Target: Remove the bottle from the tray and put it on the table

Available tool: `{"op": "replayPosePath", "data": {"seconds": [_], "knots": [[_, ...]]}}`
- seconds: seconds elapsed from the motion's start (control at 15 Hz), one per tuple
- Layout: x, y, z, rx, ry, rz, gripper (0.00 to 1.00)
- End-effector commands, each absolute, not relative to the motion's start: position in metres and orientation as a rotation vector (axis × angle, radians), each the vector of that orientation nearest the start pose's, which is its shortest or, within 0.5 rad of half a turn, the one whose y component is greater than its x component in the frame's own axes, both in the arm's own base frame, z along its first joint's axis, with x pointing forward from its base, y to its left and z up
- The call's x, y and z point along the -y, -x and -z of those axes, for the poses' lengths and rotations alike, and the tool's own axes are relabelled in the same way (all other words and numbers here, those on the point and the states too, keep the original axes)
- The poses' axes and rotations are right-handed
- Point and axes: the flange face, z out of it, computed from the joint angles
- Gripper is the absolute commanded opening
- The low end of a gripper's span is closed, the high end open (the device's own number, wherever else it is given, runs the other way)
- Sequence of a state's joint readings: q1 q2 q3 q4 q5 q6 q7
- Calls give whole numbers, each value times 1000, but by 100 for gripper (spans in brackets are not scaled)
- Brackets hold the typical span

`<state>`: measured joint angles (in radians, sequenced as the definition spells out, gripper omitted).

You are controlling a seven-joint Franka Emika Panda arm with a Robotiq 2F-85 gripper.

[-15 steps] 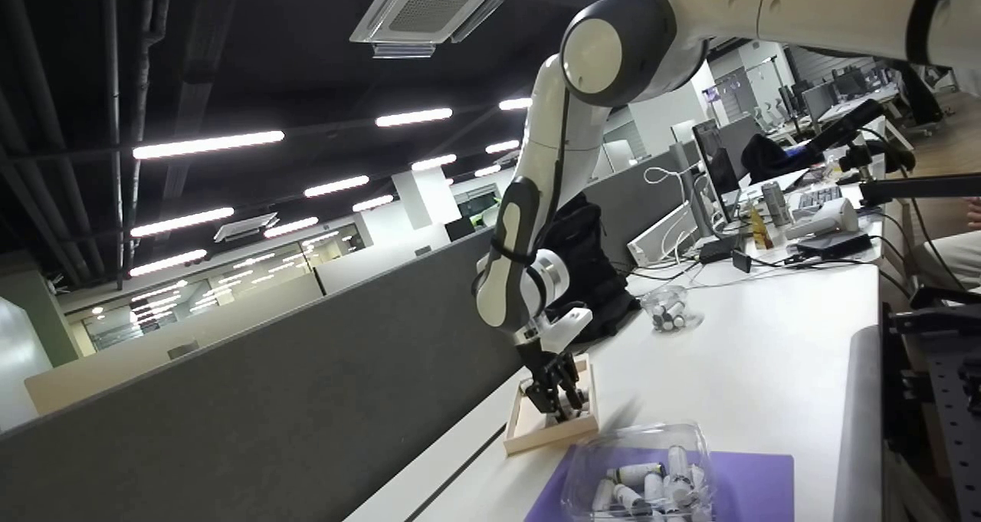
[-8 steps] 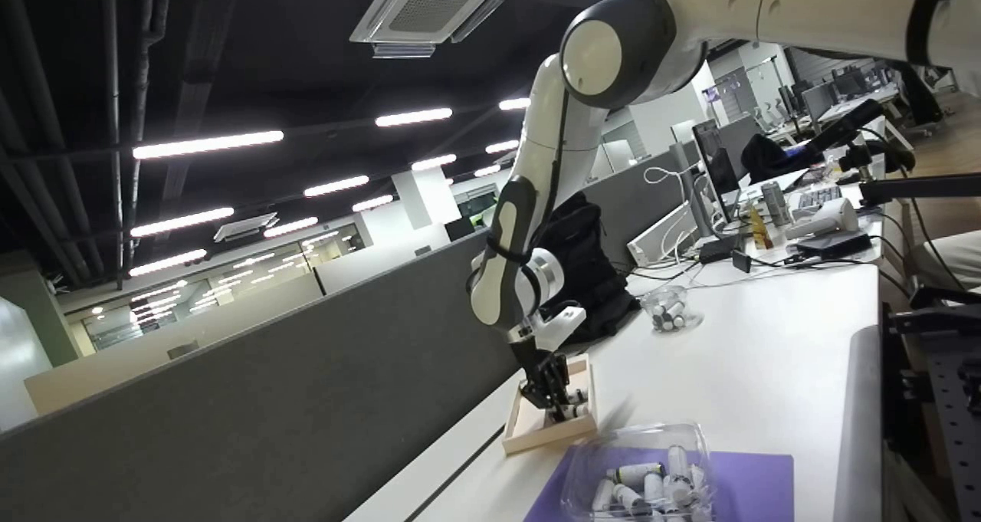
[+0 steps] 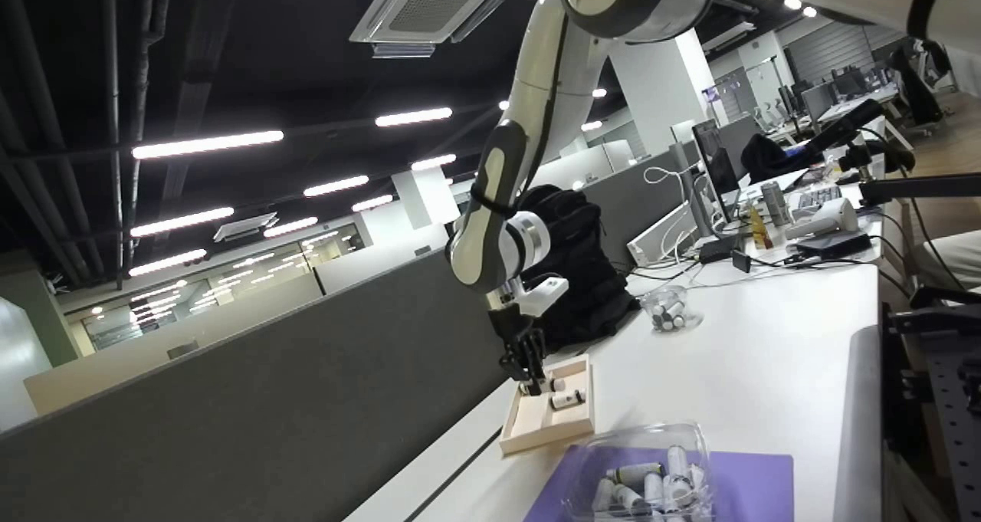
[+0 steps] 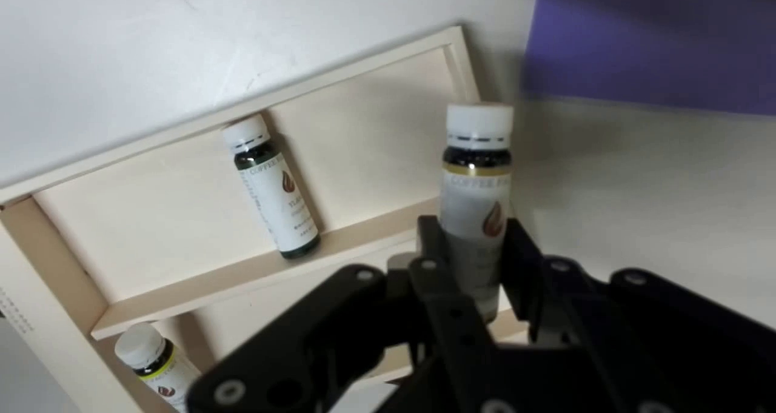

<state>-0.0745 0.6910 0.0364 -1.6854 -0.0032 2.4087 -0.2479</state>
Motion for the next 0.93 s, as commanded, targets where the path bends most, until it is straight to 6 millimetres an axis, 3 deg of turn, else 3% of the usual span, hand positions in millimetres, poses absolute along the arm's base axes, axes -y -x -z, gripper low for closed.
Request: {"op": "replayPosePath", "data": {"seconds": [0.0, 0.2, 0.6, 0.87], "knots": [[12, -656, -219, 409, 3102, 79, 7], [-7, -645, -211, 416, 3095, 108, 7], [-43, -619, -175, 462, 3081, 180, 7], [-55, -604, -160, 491, 3072, 138, 7]]}}
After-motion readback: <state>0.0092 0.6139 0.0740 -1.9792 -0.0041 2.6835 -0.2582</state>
